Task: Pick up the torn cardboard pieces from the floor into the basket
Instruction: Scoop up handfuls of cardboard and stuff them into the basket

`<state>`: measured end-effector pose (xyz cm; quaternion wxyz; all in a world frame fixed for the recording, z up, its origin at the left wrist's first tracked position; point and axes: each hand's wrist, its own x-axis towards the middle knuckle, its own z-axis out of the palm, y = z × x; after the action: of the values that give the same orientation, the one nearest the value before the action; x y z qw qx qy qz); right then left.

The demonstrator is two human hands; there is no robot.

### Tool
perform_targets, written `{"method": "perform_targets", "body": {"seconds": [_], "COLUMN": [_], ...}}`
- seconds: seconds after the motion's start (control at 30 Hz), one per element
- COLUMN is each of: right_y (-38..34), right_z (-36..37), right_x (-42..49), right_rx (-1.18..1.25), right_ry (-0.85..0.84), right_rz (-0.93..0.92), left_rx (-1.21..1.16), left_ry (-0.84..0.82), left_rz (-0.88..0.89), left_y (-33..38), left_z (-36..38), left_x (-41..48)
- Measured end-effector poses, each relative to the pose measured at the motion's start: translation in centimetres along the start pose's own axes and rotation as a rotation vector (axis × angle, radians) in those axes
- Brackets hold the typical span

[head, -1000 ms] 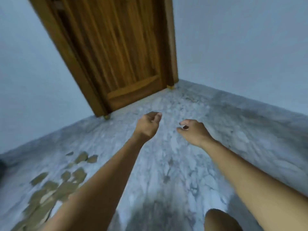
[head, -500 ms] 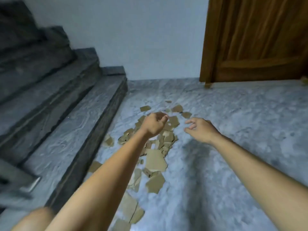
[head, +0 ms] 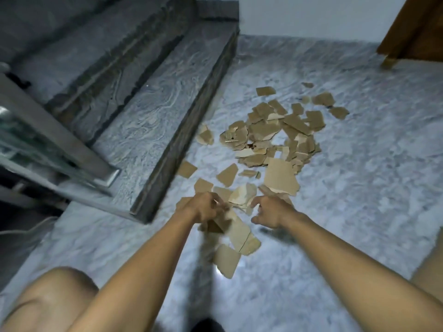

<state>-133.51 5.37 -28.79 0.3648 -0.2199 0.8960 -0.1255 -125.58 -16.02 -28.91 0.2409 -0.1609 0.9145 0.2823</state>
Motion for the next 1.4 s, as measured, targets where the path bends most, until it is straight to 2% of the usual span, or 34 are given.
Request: {"method": "perform_targets", "body": {"seconds": [0.1, 0.17, 0.33, 0.4, 0.47, 0.53, 0.67, 0.77, 0.87, 0.97, 1.17, 1.27, 1.4], "right_y": [-0.7, -0.7, 0.2, 0.7, 1.8, 3.6, 6.4, 6.9, 7.0, 6.3, 2.5, 0.7, -0.7], "right_z": [3.0, 5.1, 10.8, 12.4, 12.7, 12.1, 10.1, 7.9, 6.3, 5.7, 8.0, 10.6, 14.9], "right_x": [0.7, 1.1, 1.5, 0.9, 0.6, 0.6, 0.6, 1.0, 1.8, 2.0, 1.3, 1.3, 1.4], "right_rx": [0.007, -0.014, 0.011, 0.027, 0.053, 0.091, 0.223, 0.400, 0.454, 0.338, -0.001, -0.082, -0.290], "right_ry": [-0.027, -0.028, -0.027, -0.005, 0.062, 0.156, 0.238, 0.276, 0.224, 0.150, -0.172, -0.193, -0.104], "right_rz": [0.073, 0.124, 0.190, 0.174, 0.153, 0.134, 0.102, 0.142, 0.168, 0.149, -0.040, -0.181, -0.274], "left_rx": [0.039, 0.099, 0.547, 0.686, 0.732, 0.716, 0.610, 0.291, 0.081, -0.013, -0.105, -0.121, -0.128], "left_ry": [0.054, 0.049, -0.049, -0.078, -0.028, 0.036, 0.031, 0.065, 0.091, 0.122, 0.251, 0.281, 0.196], "left_rz": [0.001, 0.071, 0.354, 0.393, 0.376, 0.347, 0.295, 0.214, 0.174, 0.152, 0.086, -0.033, -0.134], "left_y": [-2.0, -2.9, -2.3, -2.1, -2.2, -1.7, -0.4, 0.5, 1.4, 1.0, -2.2, -4.8, -7.6], "left_z": [1.2, 2.4, 6.8, 8.9, 10.4, 10.7, 10.1, 9.3, 7.0, 4.4, 2.4, 3.1, 4.2], "left_x": [0.2, 1.1, 3.8, 4.6, 5.2, 5.5, 6.1, 6.1, 5.7, 5.1, 3.1, 3.0, 3.5]}}
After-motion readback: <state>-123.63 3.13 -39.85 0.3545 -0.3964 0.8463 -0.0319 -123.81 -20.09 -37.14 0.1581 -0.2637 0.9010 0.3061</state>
